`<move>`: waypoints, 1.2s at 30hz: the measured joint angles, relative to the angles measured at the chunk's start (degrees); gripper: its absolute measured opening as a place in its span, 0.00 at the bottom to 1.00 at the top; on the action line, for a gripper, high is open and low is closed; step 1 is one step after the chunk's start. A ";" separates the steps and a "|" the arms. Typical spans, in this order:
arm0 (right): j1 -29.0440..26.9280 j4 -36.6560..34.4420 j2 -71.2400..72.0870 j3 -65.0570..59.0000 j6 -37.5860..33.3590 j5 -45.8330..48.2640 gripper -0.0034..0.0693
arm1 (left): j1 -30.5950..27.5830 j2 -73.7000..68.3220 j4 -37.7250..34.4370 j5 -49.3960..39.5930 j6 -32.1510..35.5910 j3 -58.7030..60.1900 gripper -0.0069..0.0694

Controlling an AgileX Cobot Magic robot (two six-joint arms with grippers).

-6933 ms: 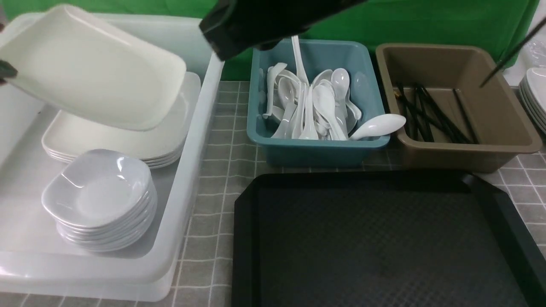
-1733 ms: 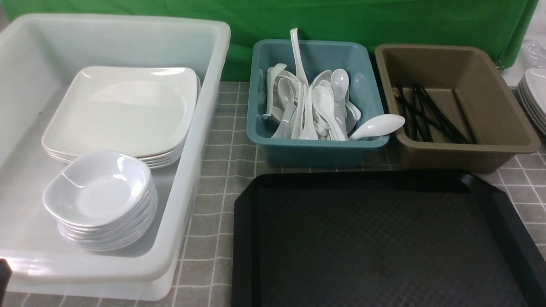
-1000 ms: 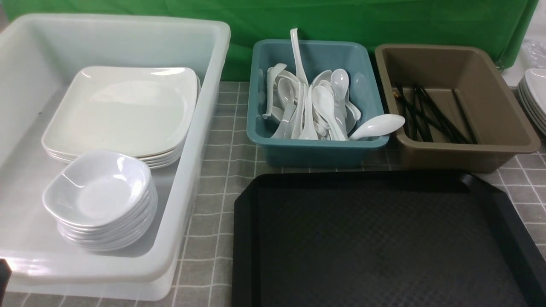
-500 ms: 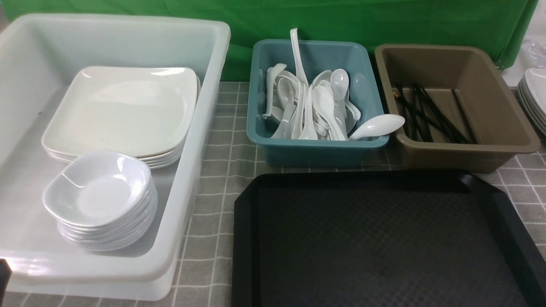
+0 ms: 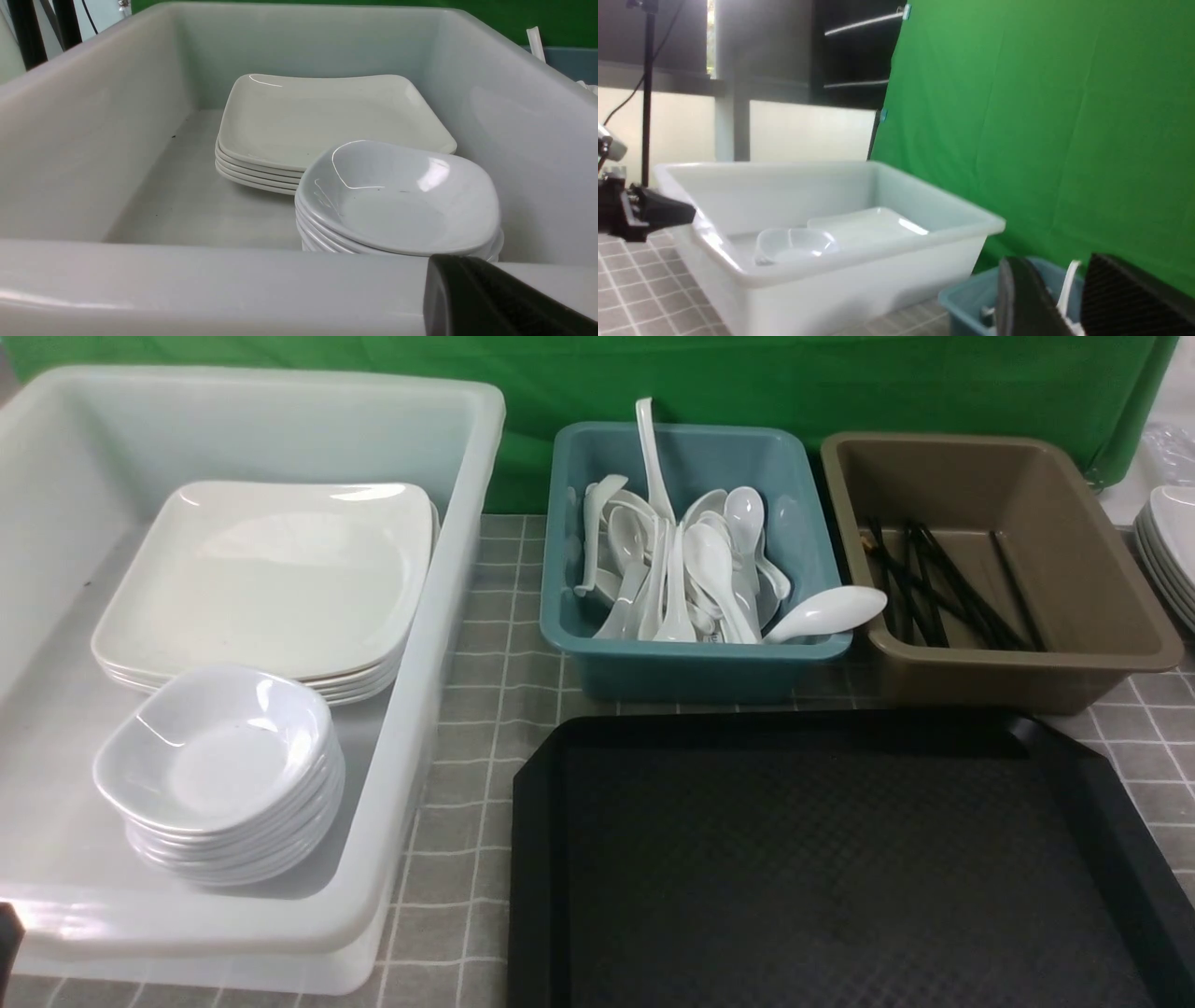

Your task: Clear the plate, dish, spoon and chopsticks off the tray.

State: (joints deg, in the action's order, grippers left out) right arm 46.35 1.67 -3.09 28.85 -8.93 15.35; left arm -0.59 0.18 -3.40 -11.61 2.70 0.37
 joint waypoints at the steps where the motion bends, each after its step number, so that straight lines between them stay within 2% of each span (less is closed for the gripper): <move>1: -0.85 -0.15 -0.07 -1.05 1.12 -0.17 0.37 | 0.00 0.00 0.00 0.00 0.06 0.00 0.09; 4: -7.85 -0.33 -0.13 -5.35 4.33 -0.74 0.37 | 0.00 0.00 0.00 0.00 0.06 0.00 0.09; 7: -18.06 -0.40 -0.23 -11.34 5.87 -1.71 0.37 | 0.00 0.00 0.00 0.00 0.06 0.00 0.09; 9: -26.82 -0.45 -0.24 -17.78 6.66 -2.89 0.37 | 0.00 0.00 0.06 0.00 0.06 0.00 0.09; 14: -42.18 -0.50 1.33 -28.43 5.14 -3.33 0.37 | 0.00 0.00 0.22 0.07 0.06 0.00 0.09; 17: -46.19 -0.45 2.82 -29.24 2.77 -1.03 0.37 | 0.00 0.00 0.22 0.19 0.06 0.00 0.09; 24: -49.05 -0.86 3.00 -29.24 5.54 -1.03 0.37 | 0.00 0.00 0.39 0.17 0.27 0.02 0.09; 36: -47.38 -1.67 3.00 -29.24 6.43 -1.03 0.37 | 0.00 0.00 0.46 0.17 0.27 0.02 0.09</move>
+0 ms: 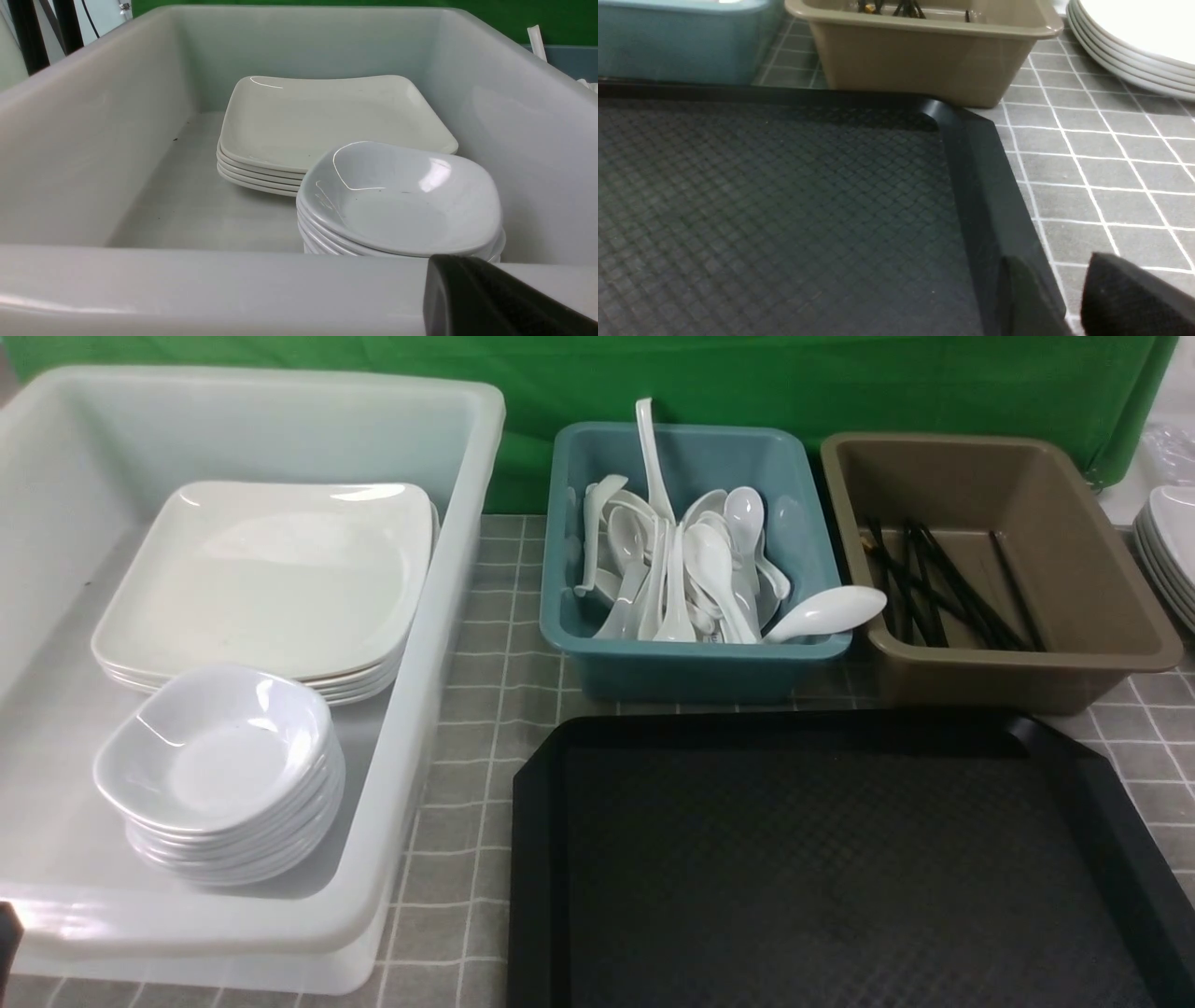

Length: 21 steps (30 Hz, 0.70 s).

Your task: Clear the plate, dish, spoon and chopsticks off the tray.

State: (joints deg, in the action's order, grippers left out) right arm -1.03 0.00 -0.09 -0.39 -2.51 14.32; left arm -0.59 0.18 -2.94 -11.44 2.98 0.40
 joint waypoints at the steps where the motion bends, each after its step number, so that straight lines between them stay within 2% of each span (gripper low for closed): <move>1: 0.00 0.00 0.00 0.00 0.07 0.00 0.37 | 0.00 0.00 0.00 0.00 0.00 0.00 0.09; 21: 0.06 0.00 0.00 0.00 0.15 0.00 0.37 | 0.00 0.00 0.00 0.00 1.36 0.00 0.09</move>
